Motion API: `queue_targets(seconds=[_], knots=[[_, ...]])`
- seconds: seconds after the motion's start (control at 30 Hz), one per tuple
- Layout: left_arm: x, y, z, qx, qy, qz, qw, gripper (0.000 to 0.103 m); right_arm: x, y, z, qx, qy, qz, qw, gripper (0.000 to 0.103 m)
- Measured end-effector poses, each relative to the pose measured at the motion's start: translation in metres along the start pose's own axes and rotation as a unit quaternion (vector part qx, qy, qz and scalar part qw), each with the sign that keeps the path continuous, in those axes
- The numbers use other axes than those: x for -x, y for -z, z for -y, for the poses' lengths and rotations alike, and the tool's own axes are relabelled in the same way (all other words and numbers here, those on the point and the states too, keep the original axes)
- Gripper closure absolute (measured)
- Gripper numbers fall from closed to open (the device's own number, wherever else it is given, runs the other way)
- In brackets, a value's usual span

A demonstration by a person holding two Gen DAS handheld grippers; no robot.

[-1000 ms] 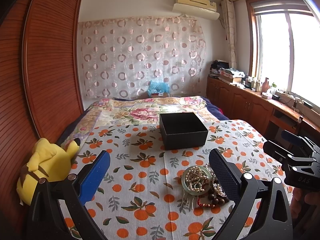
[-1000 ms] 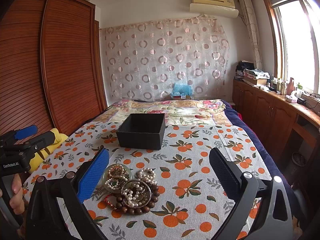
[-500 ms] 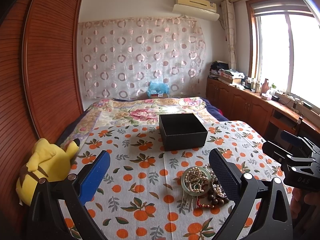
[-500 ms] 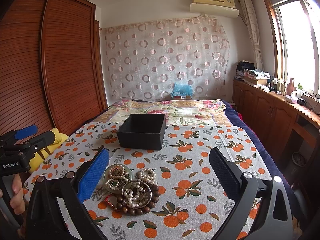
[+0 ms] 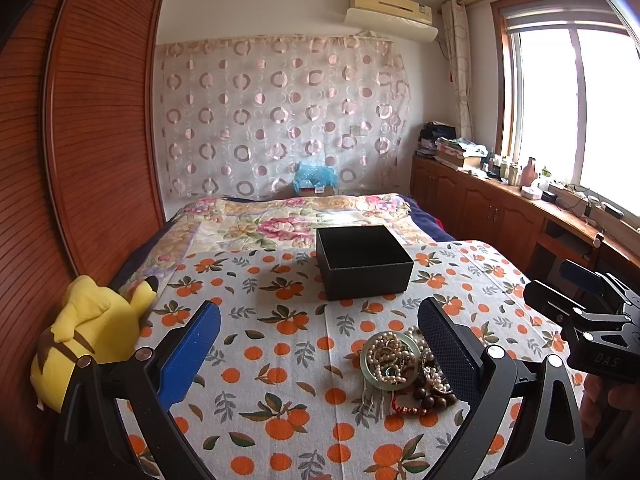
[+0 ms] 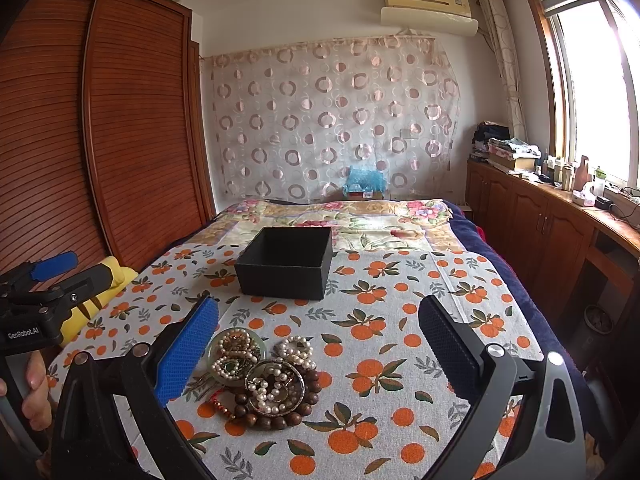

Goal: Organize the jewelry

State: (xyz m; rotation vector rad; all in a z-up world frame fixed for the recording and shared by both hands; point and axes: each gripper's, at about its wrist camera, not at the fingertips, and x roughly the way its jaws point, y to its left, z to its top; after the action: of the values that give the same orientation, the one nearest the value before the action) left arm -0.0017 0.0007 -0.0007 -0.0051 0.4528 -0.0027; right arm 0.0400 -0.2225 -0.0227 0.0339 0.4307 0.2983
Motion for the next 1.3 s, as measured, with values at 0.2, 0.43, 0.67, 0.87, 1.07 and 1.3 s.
queue_targets(seconds=[0.2, 0.43, 0.67, 0.87, 1.07, 1.3], knots=[[0.001, 0.001, 0.000, 0.000, 0.000, 0.001, 1.0000, 0.007, 0.000, 0.000, 0.000, 0.000, 0.000, 0.000, 1.000, 0.002], [0.001, 0.001, -0.001, 0.001, 0.000, 0.002, 1.0000, 0.007, 0.000, 0.001, 0.000, 0.000, 0.000, 0.000, 1.000, 0.002], [0.001, 0.002, -0.001, 0.001, 0.000, 0.002, 1.0000, 0.007, 0.001, 0.001, 0.000, 0.000, 0.000, 0.000, 1.000, 0.002], [0.002, 0.001, 0.000, 0.001, 0.000, -0.001, 1.0000, 0.007, 0.002, 0.001, 0.000, -0.001, -0.001, -0.001, 1.000, 0.002], [-0.003, 0.007, 0.010, 0.001, 0.001, -0.003, 1.0000, 0.007, -0.003, 0.005, 0.003, -0.001, -0.004, -0.007, 1.000, 0.002], [-0.024, 0.030, 0.008, 0.003, 0.005, -0.019, 0.9998, 0.007, -0.003, 0.010, 0.002, 0.003, -0.011, -0.014, 1.000, 0.002]])
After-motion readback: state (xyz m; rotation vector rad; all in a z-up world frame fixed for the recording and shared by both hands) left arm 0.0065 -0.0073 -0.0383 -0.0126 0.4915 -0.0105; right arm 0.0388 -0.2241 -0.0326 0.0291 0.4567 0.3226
